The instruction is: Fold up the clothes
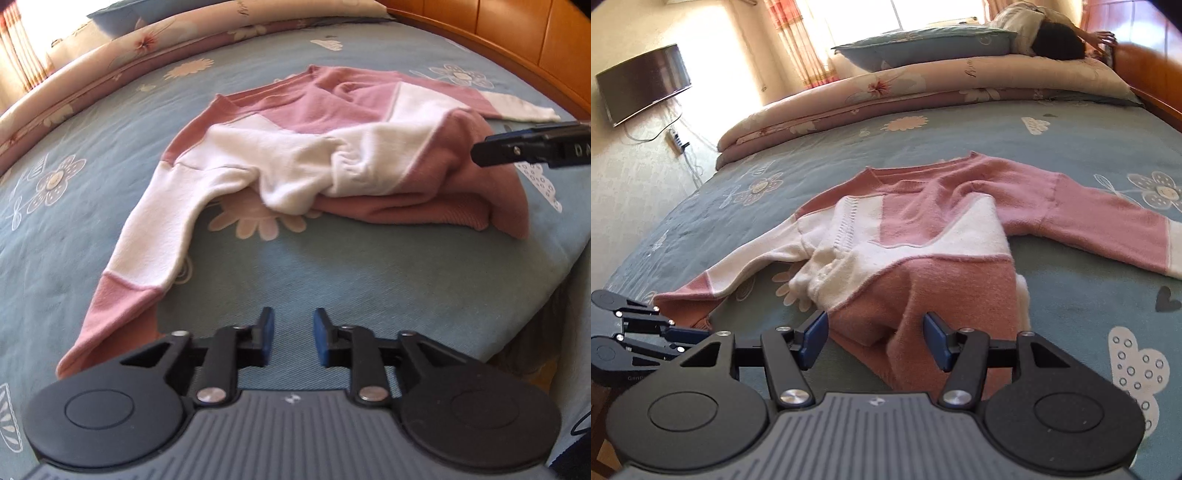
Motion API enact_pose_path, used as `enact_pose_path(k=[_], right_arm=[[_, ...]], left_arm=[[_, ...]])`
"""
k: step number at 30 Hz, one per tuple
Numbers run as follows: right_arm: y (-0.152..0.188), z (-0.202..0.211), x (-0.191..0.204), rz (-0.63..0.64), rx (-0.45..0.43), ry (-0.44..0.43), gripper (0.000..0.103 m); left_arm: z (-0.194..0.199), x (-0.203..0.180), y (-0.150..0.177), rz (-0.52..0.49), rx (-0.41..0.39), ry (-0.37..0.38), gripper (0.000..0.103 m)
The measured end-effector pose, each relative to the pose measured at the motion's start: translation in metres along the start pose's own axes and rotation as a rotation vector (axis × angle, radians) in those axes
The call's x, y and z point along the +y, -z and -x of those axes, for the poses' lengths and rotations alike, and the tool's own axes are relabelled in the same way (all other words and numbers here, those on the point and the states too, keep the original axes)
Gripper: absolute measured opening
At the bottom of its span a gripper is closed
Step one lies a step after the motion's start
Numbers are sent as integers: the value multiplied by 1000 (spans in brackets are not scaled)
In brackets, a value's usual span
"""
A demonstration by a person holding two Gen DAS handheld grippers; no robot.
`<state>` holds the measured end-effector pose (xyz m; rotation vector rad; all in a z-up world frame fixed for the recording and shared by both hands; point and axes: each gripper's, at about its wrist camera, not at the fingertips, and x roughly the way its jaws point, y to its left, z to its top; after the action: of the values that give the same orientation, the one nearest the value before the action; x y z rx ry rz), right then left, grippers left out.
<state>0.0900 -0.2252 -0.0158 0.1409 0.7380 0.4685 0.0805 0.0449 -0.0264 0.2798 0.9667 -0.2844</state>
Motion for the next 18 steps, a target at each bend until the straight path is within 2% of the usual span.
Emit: enact_pose_path(k=[5, 11, 15, 18], right_arm=[[-9, -15, 50, 230, -11, -118, 62], [-14, -64, 124, 508, 35, -215, 61], [-17, -101, 177, 669, 38, -258, 61], [-17, -130, 215, 787, 51, -300, 60]], left_arm=[[18, 36, -3, 66, -20, 16, 43], [40, 99, -8, 201, -19, 30, 55], [48, 143, -4, 279, -59, -16, 60], [50, 171, 5, 343, -81, -45, 60]])
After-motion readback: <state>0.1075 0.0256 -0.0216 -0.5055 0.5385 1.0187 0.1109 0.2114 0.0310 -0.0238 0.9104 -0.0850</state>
